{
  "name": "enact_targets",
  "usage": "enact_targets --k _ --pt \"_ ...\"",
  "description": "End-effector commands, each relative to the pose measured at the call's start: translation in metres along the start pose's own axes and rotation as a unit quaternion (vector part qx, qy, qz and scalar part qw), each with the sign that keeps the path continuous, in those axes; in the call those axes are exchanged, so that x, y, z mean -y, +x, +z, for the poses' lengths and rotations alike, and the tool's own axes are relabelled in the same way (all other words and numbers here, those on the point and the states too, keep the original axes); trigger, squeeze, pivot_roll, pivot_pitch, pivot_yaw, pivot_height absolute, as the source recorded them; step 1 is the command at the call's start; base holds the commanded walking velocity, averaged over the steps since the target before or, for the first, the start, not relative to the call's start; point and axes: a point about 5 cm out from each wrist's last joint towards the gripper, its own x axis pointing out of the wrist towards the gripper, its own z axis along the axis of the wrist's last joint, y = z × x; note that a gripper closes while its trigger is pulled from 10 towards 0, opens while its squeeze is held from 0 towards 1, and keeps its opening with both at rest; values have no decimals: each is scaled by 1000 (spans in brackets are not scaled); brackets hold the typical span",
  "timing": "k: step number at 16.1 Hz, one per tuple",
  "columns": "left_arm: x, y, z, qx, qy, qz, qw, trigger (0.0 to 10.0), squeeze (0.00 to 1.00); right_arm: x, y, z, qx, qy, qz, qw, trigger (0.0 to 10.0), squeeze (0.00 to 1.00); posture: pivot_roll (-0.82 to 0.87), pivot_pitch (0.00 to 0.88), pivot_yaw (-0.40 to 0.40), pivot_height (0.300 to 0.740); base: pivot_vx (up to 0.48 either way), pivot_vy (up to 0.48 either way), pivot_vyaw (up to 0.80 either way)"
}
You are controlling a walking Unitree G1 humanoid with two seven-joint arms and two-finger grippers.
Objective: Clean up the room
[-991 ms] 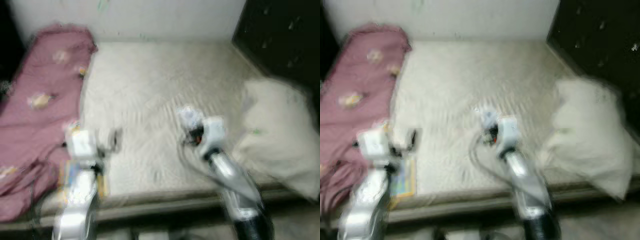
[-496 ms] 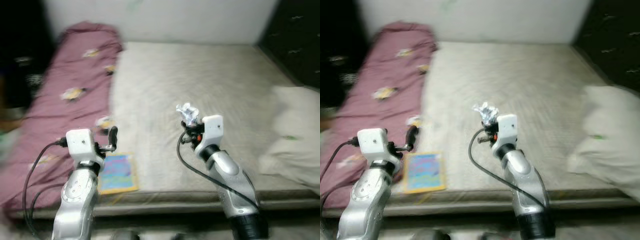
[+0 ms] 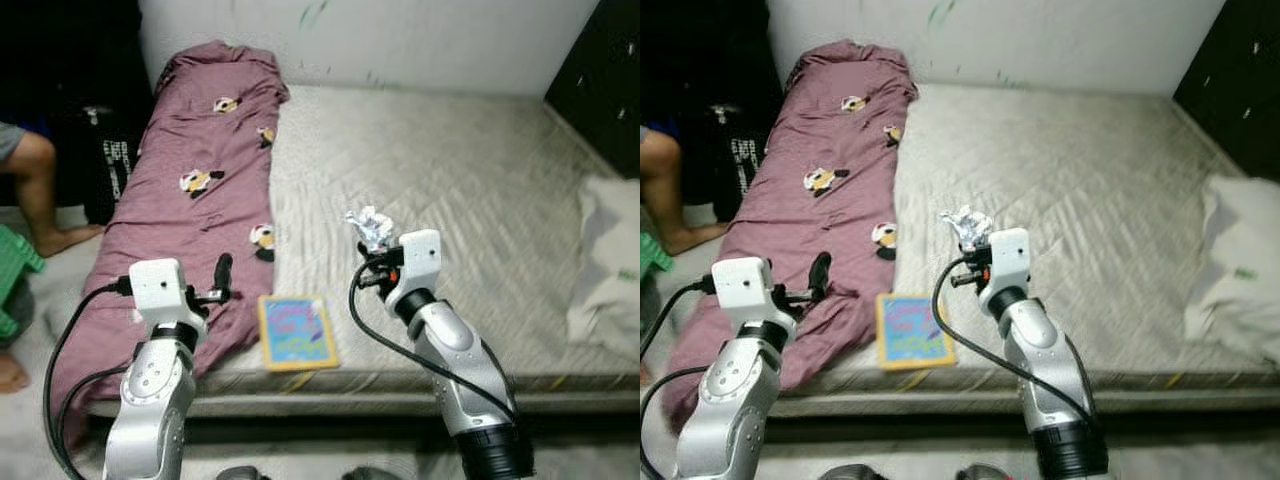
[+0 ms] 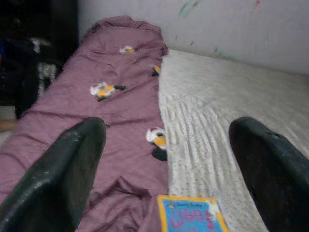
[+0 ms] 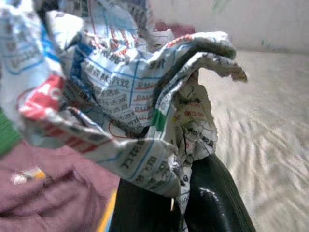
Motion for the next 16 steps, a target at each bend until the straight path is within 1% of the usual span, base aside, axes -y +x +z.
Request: enact_targets --k 1,14,16 --pt "-2 0 2 3 9 1 1000 10000 0 -1 1 4 9 -1 2 1000 10000 0 32 1 -42 740 0 472 0" --pt "-2 1 2 5 12 4 1000 10000 0 -4 3 3 9 -1 11 1000 10000 0 43 0 -47 740 0 472 0" --pt "-1 2 3 13 14 1 1000 10000 0 -5 3 1 8 -2 11 1000 10000 0 43 0 -48 740 0 472 0"
